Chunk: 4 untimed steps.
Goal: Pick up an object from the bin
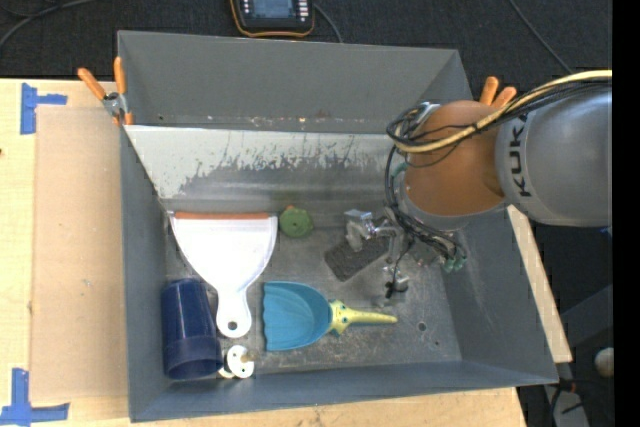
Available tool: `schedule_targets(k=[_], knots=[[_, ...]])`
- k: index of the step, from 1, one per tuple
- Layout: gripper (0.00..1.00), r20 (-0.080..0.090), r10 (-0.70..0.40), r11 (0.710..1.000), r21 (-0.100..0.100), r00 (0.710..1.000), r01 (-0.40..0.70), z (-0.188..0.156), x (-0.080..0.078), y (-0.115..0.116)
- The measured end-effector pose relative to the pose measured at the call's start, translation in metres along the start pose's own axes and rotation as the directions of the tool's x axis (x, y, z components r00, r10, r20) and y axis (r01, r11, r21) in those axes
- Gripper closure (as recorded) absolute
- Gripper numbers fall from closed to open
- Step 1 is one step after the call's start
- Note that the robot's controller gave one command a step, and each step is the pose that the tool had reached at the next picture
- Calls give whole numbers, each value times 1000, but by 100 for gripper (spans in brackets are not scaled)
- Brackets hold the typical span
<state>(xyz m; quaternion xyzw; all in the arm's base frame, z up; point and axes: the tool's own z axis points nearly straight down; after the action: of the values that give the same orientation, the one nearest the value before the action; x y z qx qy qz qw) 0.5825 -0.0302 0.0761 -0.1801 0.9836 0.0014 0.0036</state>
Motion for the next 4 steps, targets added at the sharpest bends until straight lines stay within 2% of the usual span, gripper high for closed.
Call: schedule_targets(k=[1, 2, 3, 4], knots=[[100, 6, 239, 971, 4, 971, -239, 2, 22, -37], [100, 6, 239, 971, 4, 971, -239, 2, 22, -37], [100, -1, 273, 962, 2, 962, -273, -99, 26, -54], [100, -8, 264, 964, -1, 964, -264, -121, -2, -49]])
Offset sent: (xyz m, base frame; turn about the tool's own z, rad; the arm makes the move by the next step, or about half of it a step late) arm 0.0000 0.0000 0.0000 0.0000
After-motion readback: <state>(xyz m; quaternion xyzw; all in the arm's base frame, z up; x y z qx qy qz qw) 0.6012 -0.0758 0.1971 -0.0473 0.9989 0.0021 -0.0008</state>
